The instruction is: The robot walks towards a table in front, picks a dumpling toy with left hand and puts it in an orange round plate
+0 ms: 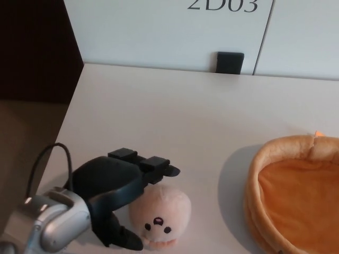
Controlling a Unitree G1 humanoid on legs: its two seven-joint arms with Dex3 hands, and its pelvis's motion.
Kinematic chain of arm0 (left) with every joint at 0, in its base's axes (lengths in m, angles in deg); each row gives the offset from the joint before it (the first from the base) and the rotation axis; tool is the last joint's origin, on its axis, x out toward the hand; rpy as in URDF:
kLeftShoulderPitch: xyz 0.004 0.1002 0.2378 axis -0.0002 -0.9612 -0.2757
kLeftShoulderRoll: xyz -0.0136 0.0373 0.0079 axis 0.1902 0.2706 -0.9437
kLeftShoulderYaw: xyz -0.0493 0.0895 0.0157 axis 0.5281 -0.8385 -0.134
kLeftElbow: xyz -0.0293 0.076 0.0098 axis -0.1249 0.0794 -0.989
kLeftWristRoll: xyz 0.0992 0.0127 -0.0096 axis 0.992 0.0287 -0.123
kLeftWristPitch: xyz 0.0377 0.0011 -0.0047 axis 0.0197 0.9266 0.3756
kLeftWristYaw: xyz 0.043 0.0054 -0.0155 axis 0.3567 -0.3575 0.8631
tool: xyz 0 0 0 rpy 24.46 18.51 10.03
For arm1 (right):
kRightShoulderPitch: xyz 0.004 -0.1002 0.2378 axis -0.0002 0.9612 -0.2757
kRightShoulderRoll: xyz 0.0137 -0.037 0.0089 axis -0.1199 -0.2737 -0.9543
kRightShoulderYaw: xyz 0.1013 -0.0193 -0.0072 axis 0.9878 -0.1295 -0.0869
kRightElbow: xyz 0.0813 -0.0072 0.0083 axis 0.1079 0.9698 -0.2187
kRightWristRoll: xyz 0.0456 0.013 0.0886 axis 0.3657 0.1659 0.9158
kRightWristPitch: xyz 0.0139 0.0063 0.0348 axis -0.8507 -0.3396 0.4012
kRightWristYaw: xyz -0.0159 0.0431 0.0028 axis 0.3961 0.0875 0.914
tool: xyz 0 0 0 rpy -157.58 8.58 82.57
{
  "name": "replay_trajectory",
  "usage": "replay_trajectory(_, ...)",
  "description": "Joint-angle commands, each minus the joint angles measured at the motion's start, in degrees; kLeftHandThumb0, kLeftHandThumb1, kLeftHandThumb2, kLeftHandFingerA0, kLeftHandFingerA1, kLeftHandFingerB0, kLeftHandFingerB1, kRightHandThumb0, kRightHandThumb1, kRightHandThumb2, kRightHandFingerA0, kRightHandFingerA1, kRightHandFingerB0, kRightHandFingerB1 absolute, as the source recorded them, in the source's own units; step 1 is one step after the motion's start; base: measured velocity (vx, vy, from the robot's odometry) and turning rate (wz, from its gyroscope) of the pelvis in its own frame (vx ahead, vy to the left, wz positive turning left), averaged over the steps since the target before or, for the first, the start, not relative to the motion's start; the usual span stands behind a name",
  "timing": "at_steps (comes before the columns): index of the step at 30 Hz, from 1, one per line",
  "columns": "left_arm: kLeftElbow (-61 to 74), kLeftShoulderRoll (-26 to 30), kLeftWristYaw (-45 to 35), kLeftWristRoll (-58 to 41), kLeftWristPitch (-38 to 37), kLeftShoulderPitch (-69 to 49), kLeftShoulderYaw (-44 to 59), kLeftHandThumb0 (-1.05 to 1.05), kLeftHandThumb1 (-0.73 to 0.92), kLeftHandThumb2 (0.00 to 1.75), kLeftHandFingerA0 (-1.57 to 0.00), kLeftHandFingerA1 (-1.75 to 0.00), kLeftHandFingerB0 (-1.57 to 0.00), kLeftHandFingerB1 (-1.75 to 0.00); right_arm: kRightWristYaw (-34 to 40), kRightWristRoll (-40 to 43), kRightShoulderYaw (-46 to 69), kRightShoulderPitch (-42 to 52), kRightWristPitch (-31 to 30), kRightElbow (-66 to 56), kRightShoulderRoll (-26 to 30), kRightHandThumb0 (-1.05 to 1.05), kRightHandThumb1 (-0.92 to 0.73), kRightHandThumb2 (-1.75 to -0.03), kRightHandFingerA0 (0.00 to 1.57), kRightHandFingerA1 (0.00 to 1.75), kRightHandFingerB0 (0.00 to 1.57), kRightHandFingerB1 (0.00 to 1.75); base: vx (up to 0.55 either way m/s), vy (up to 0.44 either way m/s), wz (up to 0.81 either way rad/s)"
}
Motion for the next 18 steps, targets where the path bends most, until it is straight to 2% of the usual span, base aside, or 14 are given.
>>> replay_trajectory(1, -2.18, -3.19, 4.62, 12.14, 3.1, 1.04, -2.41, -0.6, 0.33, 0.77, 0.0, -0.46, 0.0, -0.54, 0.15, -0.61, -0.16, 0.34, -0.34, 0.63, -0.01, -0.28, -0.57, -0.57, 0.78, 0.55, 0.49, 0.41, 0.0, 0.0, 0.0)
replay_trajectory(6, -2.35, -4.63, 4.61, 14.75, 2.93, 0.89, -3.27, -0.61, 0.34, 0.77, 0.0, -0.46, 0.0, -0.54, 0.33, -0.31, 0.14, 0.17, -0.38, 0.5, -0.06, -0.29, -0.59, -0.58, 0.78, 0.58, 0.52, 0.42, 0.0, 0.0, 0.0)
replay_trajectory(7, -2.42, -4.96, 4.38, 14.72, 3.03, 0.81, -3.32, -0.7, 0.42, 0.56, 0.0, -0.48, 0.0, -0.47, 0.44, -0.41, 0.06, 0.09, -0.6, 0.51, -0.07, -0.29, -0.61, -0.58, 0.78, 0.57, 0.52, 0.41, 0.0, 0.0, 0.0)
replay_trajectory(8, -2.63, -5.2, 4.48, 14.59, 2.87, 0.68, -3.26, -0.73, 0.36, 0.64, 0.0, -0.48, 0.0, -0.49, 0.31, -0.41, 0.01, -0.05, -0.66, 0.34, -0.01, -0.29, -0.59, -0.58, 0.76, 0.58, 0.5, 0.41, 0.0, 0.0, 0.0)
replay_trajectory(11, -3.04, -5.82, 4.64, 14.99, 2.58, 0.23, -3.18, -0.73, 0.36, 0.64, 0.0, -0.55, 0.0, -0.51, -0.04, -0.32, 0.05, -0.08, -0.17, 0.11, 0.11, -0.28, -0.59, -0.58, 0.77, 0.58, 0.5, 0.42, 0.0, 0.0, 0.0)
replay_trajectory(12, -3.37, -5.87, 5.0, 15.25, 2.14, 0.06, -3.33, -0.68, 0.37, 0.68, -0.06, -0.7, 0.0, -0.54, 0.25, -0.49, -0.04, -0.07, -0.16, 0.22, 0.11, -0.3, -0.62, -0.58, 0.79, 0.57, 0.52, 0.41, 0.0, 0.0, 0.0)
replay_trajectory(13, -3.67, -5.78, 5.5, 15.2, 1.38, -0.12, -3.33, -0.46, 0.31, 0.79, -0.31, -0.68, 0.0, -0.55, 0.39, -0.7, -0.23, -0.05, -0.06, 0.21, 0.14, -0.3, -0.6, -0.58, 0.77, 0.58, 0.51, 0.41, 0.0, 0.0, 0.0)
replay_trajectory(14, -3.88, -5.66, 5.94, 15.03, 0.65, -0.26, -3.22, -0.46, 0.31, 0.79, -0.31, -0.68, 0.0, -0.55, 0.4, -0.88, -0.41, -0.03, 0.05, 0.15, 0.19, -0.3, -0.6, -0.58, 0.77, 0.58, 0.51, 0.41, 0.0, 0.0, 0.0)
replay_trajectory(15, -4.32, -5.44, 6.82, 13.77, -1.01, -0.49, -2.92, -0.44, 0.39, 0.71, -0.89, -1.04, -0.3, -0.65, 0.3, -0.69, -0.26, -0.03, 0.04, 0.11, 0.16, -0.29, -0.58, -0.58, 0.77, 0.59, 0.52, 0.42, 0.0, 0.0, 0.0)
replay_trajectory(16, -4.92, -5.29, 6.34, 13.24, -1.54, -0.01, -2.95, -0.24, 0.72, 0.62, -1.52, -1.08, -1.14, -0.57, 0.22, -0.59, -0.21, -0.3, -0.14, 0.05, 0.16, -0.29, -0.56, -0.57, 0.76, 0.58, 0.5, 0.41, 0.0, 0.0, 0.0)
replay_trajectory(18, -5.85, -5.1, 5.55, 12.62, -2.2, 0.75, -2.99, -0.24, 0.72, 0.62, -1.52, -1.08, -1.14, -0.57, 0.11, -0.49, -0.15, -0.7, -0.41, -0.04, 0.16, -0.29, -0.56, -0.57, 0.76, 0.58, 0.5, 0.41, 0.0, 0.0, 0.0)
